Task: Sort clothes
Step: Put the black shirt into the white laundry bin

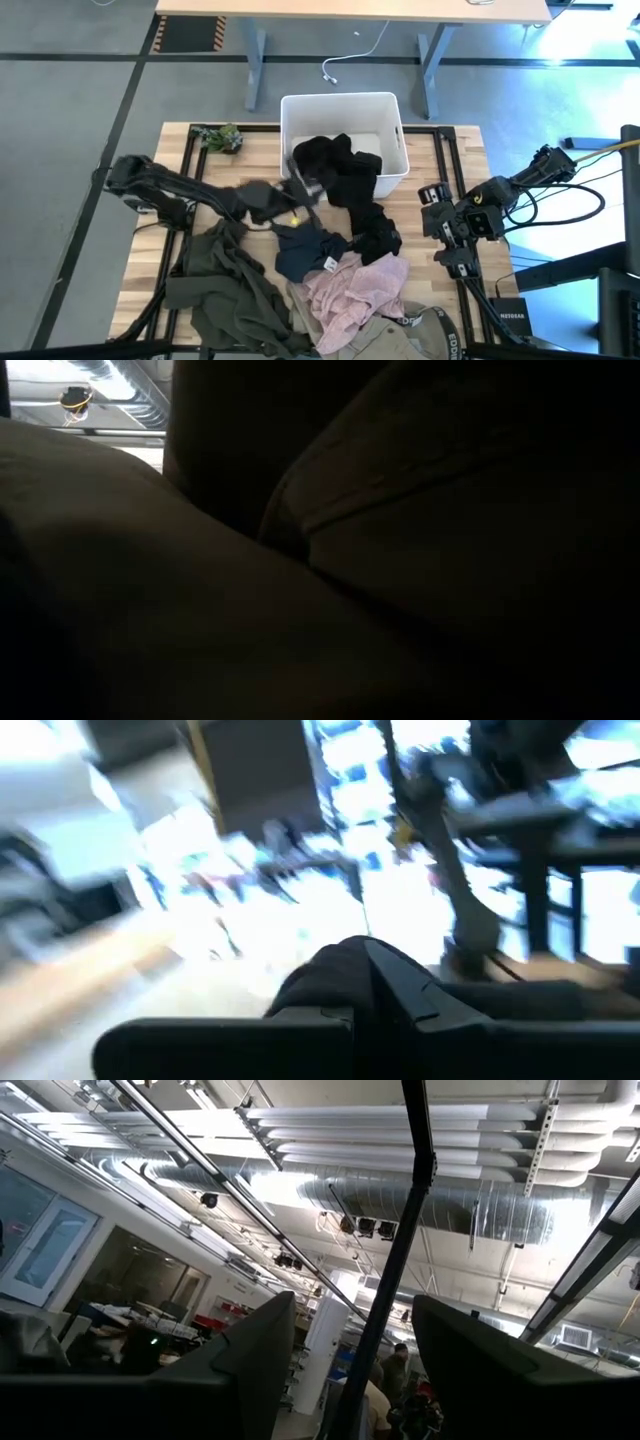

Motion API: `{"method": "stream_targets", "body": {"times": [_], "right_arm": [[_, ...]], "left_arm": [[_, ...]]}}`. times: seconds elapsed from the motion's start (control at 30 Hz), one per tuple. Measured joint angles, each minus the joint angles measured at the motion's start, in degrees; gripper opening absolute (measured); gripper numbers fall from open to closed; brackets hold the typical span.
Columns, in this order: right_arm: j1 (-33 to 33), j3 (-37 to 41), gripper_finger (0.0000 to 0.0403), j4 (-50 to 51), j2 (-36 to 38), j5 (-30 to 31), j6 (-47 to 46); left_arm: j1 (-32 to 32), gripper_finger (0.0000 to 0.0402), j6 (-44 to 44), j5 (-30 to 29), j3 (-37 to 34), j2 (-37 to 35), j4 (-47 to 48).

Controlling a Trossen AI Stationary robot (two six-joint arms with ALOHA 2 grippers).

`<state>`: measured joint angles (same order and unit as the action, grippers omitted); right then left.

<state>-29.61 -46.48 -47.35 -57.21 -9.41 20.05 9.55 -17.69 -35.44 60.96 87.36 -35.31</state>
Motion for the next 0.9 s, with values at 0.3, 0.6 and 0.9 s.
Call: {"method": "stream_targets", "body": {"times": [0.3,0.6,0.9], "right_arm": [[0.02,0.0,0.0222,0.33,0.0,0.0,0.0],[0.0,0.0,0.0222,0.69,0.0,0.84,1.84],[0.02,0.0,0.0222,2.29,-0.21,8.51,3.8]], "left_arm": [[-9.92,0.0016,-14.51,-12.26,2.13,-8.47,7.49],[-20.64,0.0099,13.68,-2.46,2.02,-9.03,35.42],[-19.77,0.0163,19.81,22.17,4.85,-10.48,47.55]]}}
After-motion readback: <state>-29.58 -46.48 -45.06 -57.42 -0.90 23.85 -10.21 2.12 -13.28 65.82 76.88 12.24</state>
